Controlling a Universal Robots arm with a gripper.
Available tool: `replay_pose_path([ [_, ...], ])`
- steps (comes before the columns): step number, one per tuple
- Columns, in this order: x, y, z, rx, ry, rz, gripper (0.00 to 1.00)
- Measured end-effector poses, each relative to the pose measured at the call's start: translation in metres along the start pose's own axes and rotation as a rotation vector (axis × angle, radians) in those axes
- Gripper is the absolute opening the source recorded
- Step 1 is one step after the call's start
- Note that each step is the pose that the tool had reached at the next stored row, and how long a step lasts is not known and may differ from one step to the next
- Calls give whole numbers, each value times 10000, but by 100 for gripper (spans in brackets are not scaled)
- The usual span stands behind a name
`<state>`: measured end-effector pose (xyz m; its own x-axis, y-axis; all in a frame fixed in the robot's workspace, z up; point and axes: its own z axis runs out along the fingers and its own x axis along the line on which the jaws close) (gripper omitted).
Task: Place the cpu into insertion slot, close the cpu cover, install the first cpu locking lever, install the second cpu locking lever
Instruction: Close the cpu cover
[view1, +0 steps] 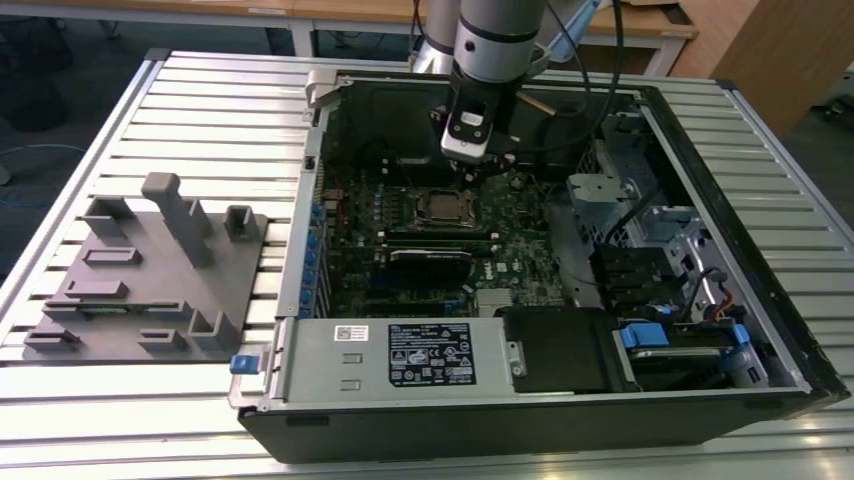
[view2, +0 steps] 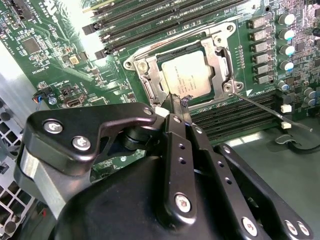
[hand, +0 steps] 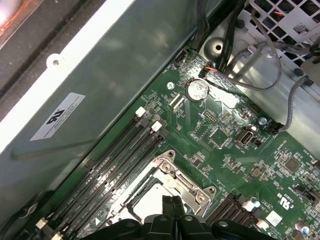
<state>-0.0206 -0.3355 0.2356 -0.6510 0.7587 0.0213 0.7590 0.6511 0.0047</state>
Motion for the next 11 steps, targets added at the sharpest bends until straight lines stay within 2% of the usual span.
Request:
replay_pose_path([
  [11, 0, -1, 9, 8, -13, -3, 10],
])
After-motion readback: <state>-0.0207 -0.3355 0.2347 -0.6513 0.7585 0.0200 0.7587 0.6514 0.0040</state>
